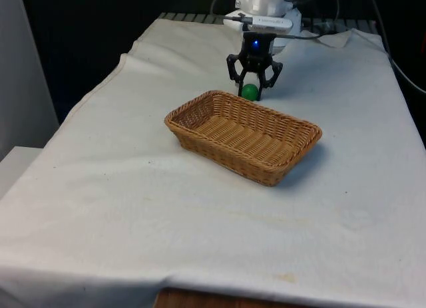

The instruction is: Pick up the ball and place it into the basket.

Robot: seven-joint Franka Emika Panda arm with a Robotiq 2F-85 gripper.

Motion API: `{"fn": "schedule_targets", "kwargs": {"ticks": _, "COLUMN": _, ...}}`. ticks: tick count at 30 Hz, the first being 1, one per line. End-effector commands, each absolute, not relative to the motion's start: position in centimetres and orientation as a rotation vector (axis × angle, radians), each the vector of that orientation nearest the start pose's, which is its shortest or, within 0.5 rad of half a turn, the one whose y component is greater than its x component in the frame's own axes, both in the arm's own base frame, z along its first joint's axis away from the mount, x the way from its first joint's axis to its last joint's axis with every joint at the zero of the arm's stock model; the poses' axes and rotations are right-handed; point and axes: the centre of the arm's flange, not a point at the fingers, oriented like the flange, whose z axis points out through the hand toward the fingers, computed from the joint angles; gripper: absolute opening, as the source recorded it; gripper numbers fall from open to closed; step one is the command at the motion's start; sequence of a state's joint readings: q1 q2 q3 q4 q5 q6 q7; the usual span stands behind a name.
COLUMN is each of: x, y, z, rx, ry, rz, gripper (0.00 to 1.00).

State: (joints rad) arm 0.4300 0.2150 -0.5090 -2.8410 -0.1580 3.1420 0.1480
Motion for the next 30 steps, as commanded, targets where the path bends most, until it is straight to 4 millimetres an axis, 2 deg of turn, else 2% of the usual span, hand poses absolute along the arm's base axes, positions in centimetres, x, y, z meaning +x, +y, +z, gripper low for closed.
{"fn": "schedule_targets", "kwargs": {"ticks": 1, "x": 35.8, "y": -2.5, "z": 16.3, "rx": -3.223, "ry": 0.092, "rz": -0.189, "gripper": 0.00}}
{"fn": "schedule_targets", "kwargs": {"ticks": 4, "x": 36.2, "y": -2.9, "z": 15.9, "rx": -3.244, "ry": 0.088, "rz": -0.176, "gripper": 0.00}}
{"fn": "schedule_targets", "kwargs": {"ticks": 7, "x": 35.8, "y": -2.4, "z": 16.3, "rx": -3.223, "ry": 0.093, "rz": -0.188, "gripper": 0.00}}
{"fn": "schedule_targets", "kwargs": {"ticks": 13, "x": 36.5, "y": -2.9, "z": 17.4, "rx": -3.220, "ry": 0.105, "rz": -0.197, "gripper": 0.00}}
{"fn": "schedule_targets", "kwargs": {"ticks": 14, "x": 36.6, "y": -2.9, "z": 16.8, "rx": -3.229, "ry": 0.100, "rz": -0.206, "gripper": 0.00}}
{"fn": "schedule_targets", "kwargs": {"ticks": 21, "x": 37.0, "y": -3.1, "z": 19.4, "rx": -3.196, "ry": 0.110, "rz": -0.204, "gripper": 0.00}}
{"fn": "schedule_targets", "kwargs": {"ticks": 30, "x": 37.4, "y": -3.0, "z": 21.6, "rx": -3.166, "ry": 0.107, "rz": -0.212, "gripper": 0.00}}
